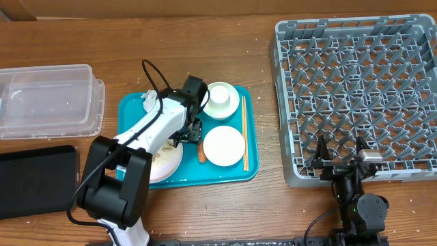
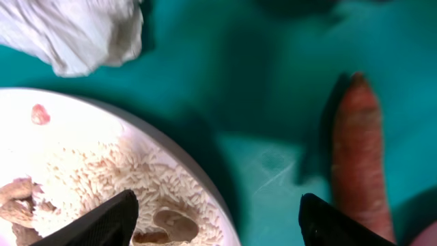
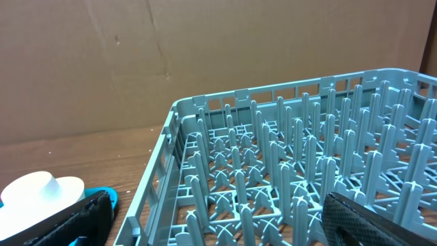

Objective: Sort waste into correct bins and load items into the dishwasher
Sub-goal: 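Close the left gripper on the white plate's rim and tilt it up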

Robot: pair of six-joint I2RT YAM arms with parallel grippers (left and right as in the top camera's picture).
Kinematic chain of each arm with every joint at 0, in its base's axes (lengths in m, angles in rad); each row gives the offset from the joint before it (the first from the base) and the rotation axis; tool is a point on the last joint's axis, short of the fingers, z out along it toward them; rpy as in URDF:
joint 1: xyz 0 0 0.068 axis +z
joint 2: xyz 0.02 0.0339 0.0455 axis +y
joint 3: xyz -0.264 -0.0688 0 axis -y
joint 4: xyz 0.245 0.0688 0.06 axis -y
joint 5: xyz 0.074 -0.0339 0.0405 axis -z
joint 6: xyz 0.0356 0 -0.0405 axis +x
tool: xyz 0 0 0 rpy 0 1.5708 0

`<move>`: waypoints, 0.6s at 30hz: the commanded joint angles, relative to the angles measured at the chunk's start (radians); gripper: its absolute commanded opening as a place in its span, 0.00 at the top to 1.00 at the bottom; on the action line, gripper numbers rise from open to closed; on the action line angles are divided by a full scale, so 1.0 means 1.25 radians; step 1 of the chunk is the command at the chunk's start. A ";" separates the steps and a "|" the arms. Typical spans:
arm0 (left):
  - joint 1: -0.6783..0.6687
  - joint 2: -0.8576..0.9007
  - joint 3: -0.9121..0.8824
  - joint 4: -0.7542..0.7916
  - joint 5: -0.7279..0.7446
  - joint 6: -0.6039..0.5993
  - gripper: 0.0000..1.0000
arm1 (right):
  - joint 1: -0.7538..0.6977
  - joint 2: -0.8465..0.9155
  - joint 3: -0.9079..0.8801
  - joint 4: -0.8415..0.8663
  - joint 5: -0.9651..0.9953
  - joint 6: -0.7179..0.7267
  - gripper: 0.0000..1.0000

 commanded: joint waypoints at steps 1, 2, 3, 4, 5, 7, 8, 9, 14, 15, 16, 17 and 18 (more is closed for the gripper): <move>0.000 0.011 -0.016 0.002 0.006 0.003 0.28 | -0.002 -0.008 -0.008 0.002 0.000 -0.002 0.00; 0.000 0.011 -0.016 0.005 0.006 0.003 0.31 | -0.002 -0.008 -0.008 0.002 0.000 -0.002 0.00; 0.000 0.011 -0.016 0.008 0.007 0.003 0.33 | -0.002 -0.008 -0.008 0.002 0.000 -0.002 0.00; 0.000 0.012 -0.017 0.012 0.006 0.003 0.33 | -0.002 -0.008 -0.008 0.002 0.000 -0.002 0.00; 0.000 0.012 -0.017 0.017 0.006 0.004 0.32 | -0.002 -0.008 -0.008 0.002 0.000 -0.002 0.00; 0.000 0.012 -0.017 0.027 0.002 0.004 0.32 | -0.002 -0.008 -0.008 0.002 0.000 -0.002 0.00; 0.000 0.013 -0.017 0.032 -0.008 0.003 0.33 | -0.002 -0.008 -0.008 0.002 0.000 -0.002 0.00; 0.000 0.013 -0.017 0.037 -0.015 0.004 0.33 | -0.002 -0.008 -0.008 0.002 0.000 -0.002 0.00; 0.000 0.038 -0.017 0.048 -0.015 0.003 0.34 | -0.002 -0.008 -0.008 0.002 0.000 -0.002 0.00; 0.000 0.046 -0.017 0.048 -0.015 0.003 0.36 | -0.002 -0.008 -0.008 0.002 0.000 -0.002 0.00; 0.000 0.055 -0.017 0.048 -0.015 0.003 0.37 | -0.002 -0.008 -0.008 0.002 0.000 -0.002 0.00; 0.000 0.065 -0.017 0.048 -0.015 0.003 0.37 | -0.002 -0.008 -0.008 0.002 0.000 -0.002 0.00; 0.000 0.073 -0.017 0.048 -0.015 0.003 0.38 | -0.002 -0.008 -0.008 0.002 0.000 -0.002 0.00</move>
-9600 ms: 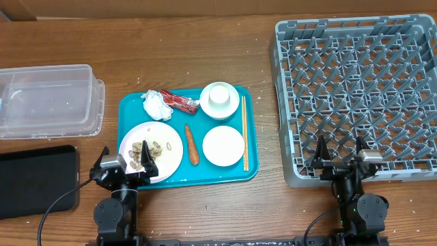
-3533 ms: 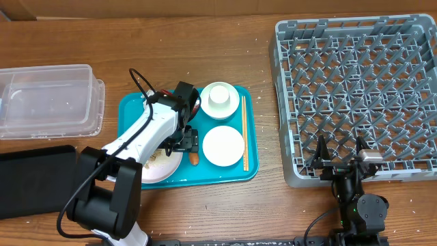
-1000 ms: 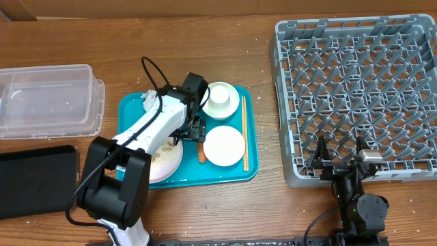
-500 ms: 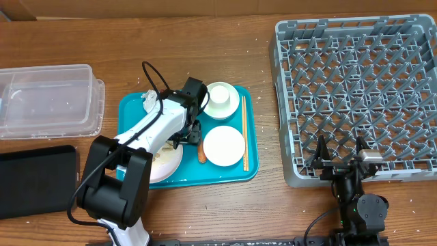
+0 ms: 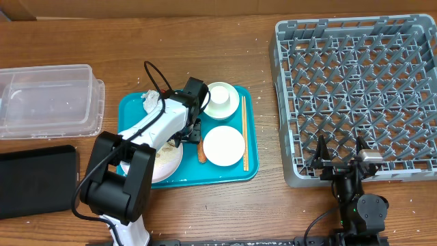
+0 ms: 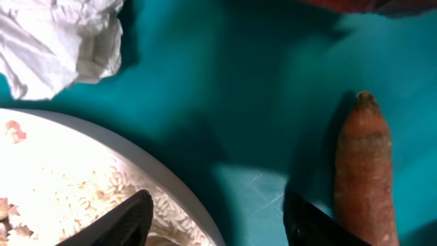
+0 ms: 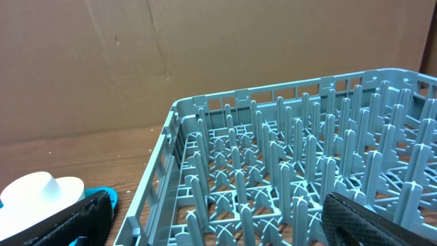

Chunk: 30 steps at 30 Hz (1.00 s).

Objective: Sort waste into correct bins and load items into the dishwasher
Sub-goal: 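Close the left gripper on the white plate's rim and tilt it up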

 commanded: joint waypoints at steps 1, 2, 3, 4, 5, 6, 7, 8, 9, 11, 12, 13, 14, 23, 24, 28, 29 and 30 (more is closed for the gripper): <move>0.000 0.051 -0.008 0.003 -0.013 0.005 0.40 | -0.002 -0.008 -0.008 0.003 0.000 -0.002 0.00; 0.000 0.058 -0.008 0.004 -0.016 0.005 0.40 | -0.002 -0.008 -0.008 0.003 0.000 -0.002 0.00; 0.000 0.060 -0.008 0.004 -0.024 0.005 0.41 | -0.002 -0.008 -0.008 0.003 0.000 -0.003 0.00; 0.000 0.061 -0.008 0.003 -0.038 0.002 0.41 | -0.002 -0.008 -0.008 0.003 0.000 -0.002 0.00; 0.000 0.061 -0.008 0.003 -0.051 -0.002 0.41 | -0.002 -0.008 -0.008 0.003 0.000 -0.002 0.00; 0.000 0.060 -0.007 0.001 -0.057 -0.003 0.42 | -0.002 -0.008 -0.008 0.003 0.000 -0.002 0.00; 0.000 0.059 -0.004 -0.004 -0.061 -0.003 0.42 | -0.002 -0.008 -0.008 0.003 0.000 -0.003 0.00; 0.000 0.059 -0.002 -0.007 -0.061 -0.003 0.44 | -0.002 -0.008 -0.008 0.003 0.000 -0.002 0.00; 0.000 0.058 0.000 -0.011 -0.061 -0.003 0.50 | -0.002 -0.008 -0.008 0.003 0.000 -0.002 0.00; 0.000 0.057 0.007 -0.025 -0.061 -0.003 0.59 | -0.002 -0.008 -0.008 0.003 0.000 -0.002 0.00; 0.000 0.057 0.012 -0.031 -0.061 -0.003 0.61 | -0.002 -0.008 -0.008 0.003 0.000 -0.002 0.00; 0.000 0.057 0.014 -0.035 -0.060 -0.004 0.62 | -0.002 -0.008 -0.008 0.003 0.000 -0.002 0.00; 0.000 0.057 0.016 -0.037 -0.056 -0.004 0.63 | -0.002 -0.008 -0.008 0.003 0.000 -0.002 0.00; 0.000 0.057 0.025 -0.049 -0.025 -0.007 0.89 | -0.002 -0.008 -0.008 0.003 0.000 -0.002 0.00; 0.000 0.057 0.029 -0.053 -0.025 -0.007 0.91 | -0.002 -0.008 -0.008 0.003 0.000 -0.002 0.00; 0.000 0.057 0.049 -0.069 -0.025 -0.007 0.96 | -0.002 -0.008 -0.008 0.003 0.000 -0.003 0.00; 0.000 0.057 0.054 -0.073 -0.025 -0.009 0.96 | -0.002 -0.008 -0.008 0.003 0.000 -0.002 0.00; 0.000 0.057 0.059 -0.077 -0.025 -0.010 0.96 | -0.002 -0.008 -0.008 0.003 0.000 -0.002 0.00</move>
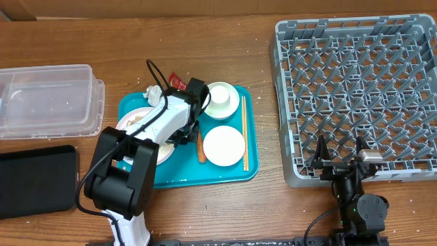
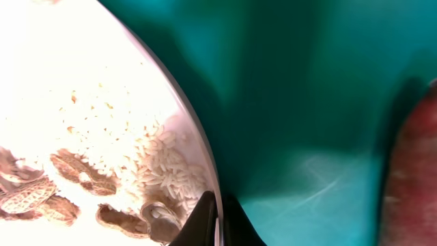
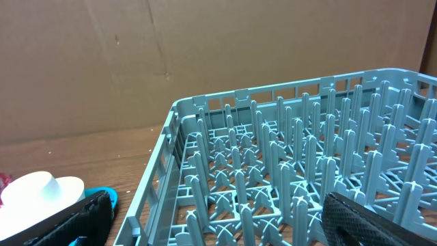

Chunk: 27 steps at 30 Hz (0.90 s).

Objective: Sort waste into correct bins and load items into the dishwasher
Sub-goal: 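Close the left gripper on the white plate's rim and tilt it up, then carry the white plate left over the black tray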

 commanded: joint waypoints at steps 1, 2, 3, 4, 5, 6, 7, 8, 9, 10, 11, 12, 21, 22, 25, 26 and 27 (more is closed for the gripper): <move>0.001 0.024 0.028 -0.010 0.017 -0.006 0.96 | -0.002 -0.008 -0.008 0.002 0.000 -0.002 0.00; 0.001 0.024 0.032 -0.017 0.017 -0.007 0.96 | -0.002 -0.008 -0.008 0.002 0.000 -0.002 0.00; 0.001 0.024 0.038 -0.025 0.017 -0.007 0.96 | -0.002 -0.008 -0.008 0.002 0.000 -0.002 0.00; 0.001 0.024 0.043 -0.032 0.017 -0.007 0.96 | -0.002 -0.008 -0.008 0.003 0.000 -0.002 0.00; 0.000 0.024 0.053 -0.052 0.017 -0.010 0.96 | -0.002 -0.008 -0.008 0.002 0.000 -0.002 0.00; 0.001 0.024 0.059 -0.064 0.016 -0.018 0.96 | -0.002 -0.008 -0.008 0.003 0.000 -0.002 0.00; 0.001 0.024 0.064 -0.074 0.017 -0.019 0.96 | -0.002 -0.008 -0.008 0.002 0.000 -0.003 0.00; 0.001 0.024 0.070 -0.087 0.017 -0.027 0.96 | -0.002 -0.008 -0.008 0.002 0.000 -0.002 0.00; 0.001 0.024 0.078 -0.101 0.016 -0.038 0.96 | -0.002 -0.008 -0.008 0.002 0.000 -0.002 0.00; 0.001 0.024 0.084 -0.112 0.017 -0.046 0.96 | -0.002 -0.008 -0.008 0.003 0.000 -0.002 0.00; 0.001 0.024 0.094 -0.128 0.016 -0.055 0.96 | -0.002 -0.008 -0.008 0.002 0.000 -0.002 0.00; 0.001 0.024 0.103 -0.143 0.017 -0.057 0.96 | -0.002 -0.008 -0.008 0.002 0.000 -0.002 0.00; 0.000 0.020 0.203 -0.309 0.014 -0.106 0.96 | -0.002 -0.008 -0.008 0.002 0.000 -0.002 0.00; 0.000 0.020 0.210 -0.322 0.010 -0.118 0.96 | -0.002 -0.008 -0.008 0.003 0.000 -0.002 0.00; 0.001 0.020 0.233 -0.360 -0.002 -0.135 0.96 | -0.002 -0.008 -0.008 0.002 0.000 -0.002 0.00; 0.001 0.020 0.242 -0.376 -0.012 -0.143 0.96 | -0.002 -0.008 -0.008 0.002 0.000 -0.002 0.00; 0.001 0.020 0.249 -0.391 -0.024 -0.150 0.96 | -0.002 -0.008 -0.008 0.003 0.000 -0.002 0.00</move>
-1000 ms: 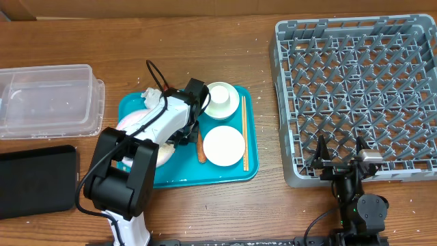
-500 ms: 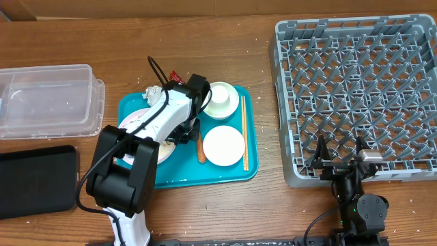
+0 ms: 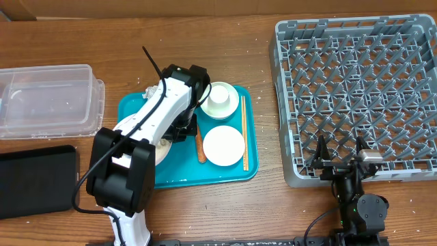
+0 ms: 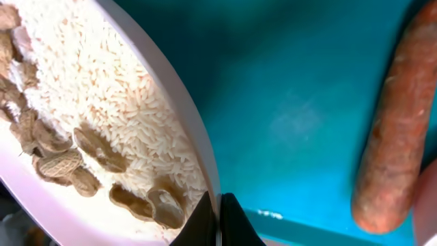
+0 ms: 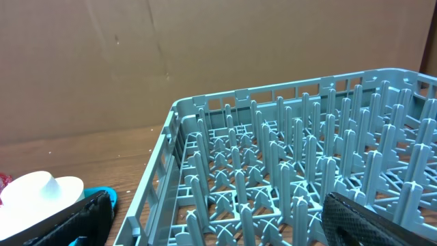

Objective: Sort waste into correct bins and load items into the dishwasher
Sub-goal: 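Carry the white plate left over the black tray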

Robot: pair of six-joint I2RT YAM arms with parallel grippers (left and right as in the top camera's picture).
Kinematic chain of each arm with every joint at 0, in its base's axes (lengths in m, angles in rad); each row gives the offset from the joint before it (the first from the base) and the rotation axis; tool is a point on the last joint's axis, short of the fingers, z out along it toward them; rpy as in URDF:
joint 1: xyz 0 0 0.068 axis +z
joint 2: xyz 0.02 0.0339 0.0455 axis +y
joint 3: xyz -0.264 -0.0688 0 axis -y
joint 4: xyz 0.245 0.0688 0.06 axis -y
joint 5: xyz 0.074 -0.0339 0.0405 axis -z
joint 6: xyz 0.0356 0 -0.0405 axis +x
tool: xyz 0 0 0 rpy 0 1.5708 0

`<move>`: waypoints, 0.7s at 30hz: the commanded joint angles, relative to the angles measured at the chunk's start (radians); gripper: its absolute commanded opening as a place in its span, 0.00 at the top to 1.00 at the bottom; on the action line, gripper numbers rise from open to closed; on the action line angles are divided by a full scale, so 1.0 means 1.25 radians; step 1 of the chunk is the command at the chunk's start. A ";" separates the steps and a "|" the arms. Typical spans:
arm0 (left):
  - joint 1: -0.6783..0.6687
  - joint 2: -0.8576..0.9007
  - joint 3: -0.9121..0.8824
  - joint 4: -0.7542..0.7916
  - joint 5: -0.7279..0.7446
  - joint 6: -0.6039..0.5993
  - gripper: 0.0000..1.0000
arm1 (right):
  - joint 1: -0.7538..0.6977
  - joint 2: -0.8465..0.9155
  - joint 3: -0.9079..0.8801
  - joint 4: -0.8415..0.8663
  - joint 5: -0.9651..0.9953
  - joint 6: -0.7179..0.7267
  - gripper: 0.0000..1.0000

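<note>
My left gripper is shut on the rim of a white plate holding rice and peanut shells. The overhead view shows my left arm over the teal tray, hiding most of that plate. An orange-brown sausage lies on the tray to the right of the plate. A white bowl, an upturned white cup and chopsticks also rest on the tray. My right gripper stands open at the front edge of the grey dish rack, with nothing between its fingers.
A clear plastic container stands at the left of the table, and a black bin in front of it. Bare wooden tabletop separates the tray from the rack.
My left gripper stays shut on the plate rim, but its wrist has turned. The plate now sits mostly under my arm, and the sausage and tray edge show more fully. My right arm is unmoved.
My left gripper first stood open astride the plate's rim beside the sausage, then with its fingers closer together. Later it was shut on the rim, with the plate toward the tray's back left. It still grips the plate, now turned under my arm.
</note>
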 commanded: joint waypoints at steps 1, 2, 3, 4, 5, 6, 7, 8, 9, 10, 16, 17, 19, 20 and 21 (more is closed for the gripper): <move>0.001 0.004 0.051 -0.051 -0.070 -0.057 0.96 | -0.002 -0.008 -0.008 0.002 0.000 -0.002 0.00; 0.002 0.004 0.058 -0.067 -0.085 -0.067 0.96 | -0.002 -0.008 -0.008 0.002 0.000 -0.002 0.00; 0.002 0.004 0.066 -0.082 -0.100 -0.076 0.96 | -0.002 -0.008 -0.008 0.003 0.000 -0.002 0.00; 0.003 0.004 0.075 -0.097 -0.110 -0.078 0.96 | -0.002 -0.008 -0.008 0.002 0.000 -0.002 0.00; 0.005 0.004 0.085 -0.111 -0.116 -0.078 0.96 | -0.002 -0.008 -0.008 0.003 0.000 -0.002 0.00; 0.008 0.004 0.093 -0.122 -0.122 -0.077 0.96 | -0.002 -0.008 -0.008 0.003 0.000 -0.002 0.00; 0.011 0.004 0.104 -0.135 -0.128 -0.078 0.96 | -0.002 -0.008 -0.008 0.003 0.000 -0.002 0.00; 0.015 0.004 0.117 -0.146 -0.134 -0.078 0.96 | -0.002 -0.008 -0.008 0.003 0.000 -0.002 0.00; 0.021 0.004 0.131 -0.156 -0.139 -0.077 0.96 | -0.002 -0.008 -0.008 0.002 0.000 -0.002 0.00; 0.027 0.004 0.145 -0.164 -0.142 -0.076 0.96 | -0.002 -0.008 -0.008 0.002 0.000 -0.002 0.00; 0.103 0.002 0.246 -0.221 -0.142 -0.068 0.96 | -0.002 -0.008 -0.008 0.003 0.000 -0.002 0.00; 0.121 0.000 0.262 -0.229 -0.143 -0.063 0.96 | -0.002 -0.008 -0.008 0.003 0.000 -0.002 0.00; 0.158 -0.007 0.285 -0.233 -0.143 -0.053 0.96 | -0.002 -0.008 -0.008 0.003 0.000 -0.002 0.00; 0.175 -0.012 0.292 -0.233 -0.143 -0.052 0.96 | -0.002 -0.008 -0.008 0.003 0.000 -0.002 0.00; 0.194 -0.018 0.298 -0.232 -0.142 -0.053 0.96 | -0.002 -0.008 -0.008 0.002 0.000 -0.002 0.00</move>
